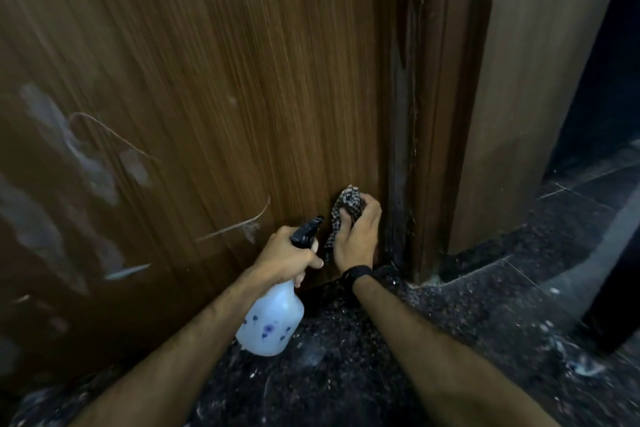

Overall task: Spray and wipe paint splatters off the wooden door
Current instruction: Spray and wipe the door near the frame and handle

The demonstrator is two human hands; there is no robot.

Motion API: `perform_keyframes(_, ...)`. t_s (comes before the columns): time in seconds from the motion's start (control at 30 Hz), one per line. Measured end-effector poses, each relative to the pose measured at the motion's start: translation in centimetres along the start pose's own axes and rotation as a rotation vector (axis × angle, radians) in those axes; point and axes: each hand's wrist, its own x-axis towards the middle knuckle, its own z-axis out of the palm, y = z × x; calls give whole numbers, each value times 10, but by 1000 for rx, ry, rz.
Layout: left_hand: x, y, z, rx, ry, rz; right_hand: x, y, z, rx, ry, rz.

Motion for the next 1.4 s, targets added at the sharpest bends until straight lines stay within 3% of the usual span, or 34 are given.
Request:
perform_keyframes(0.13,3,1,2,-78,22,35,21,-19,6,42,105,-123)
perform_keyframes(0.23,7,-3,6,-133,49,47,17,-5,9,47,92,-157)
perform_keyframes(0.5,2,-16,29,-119,56,44,-28,56,2,-24,10,282)
perform_keyframes(0.7,6,-10,30,-153,54,49,37,-17,0,141,164,-58)
perform_keyframes(0.8,6,-15,32,-177,72,28,42,-11,-1,159,169,-84)
perform_keyframes(0.87,3,-21,36,-164,78,16,23,17,-1,132,187,29)
perform_keyframes(1.0,0,-30,44,-117,65,6,-9,63,-3,40,212,491)
perform_keyframes(1.07,0,-32,48,-99,63,-8,-11,66,-5,12,200,611)
perform_keyframes(1.13,1,-32,51,-85,60,-15,-7,58,-4,12,217,544)
perform_keyframes(1.3,4,-36,52,-39,131,-53,-2,30,0,31,147,74)
perform_keyframes(1.4,5,-44,49,-11,174,-71,-7,37,-3,53,144,153)
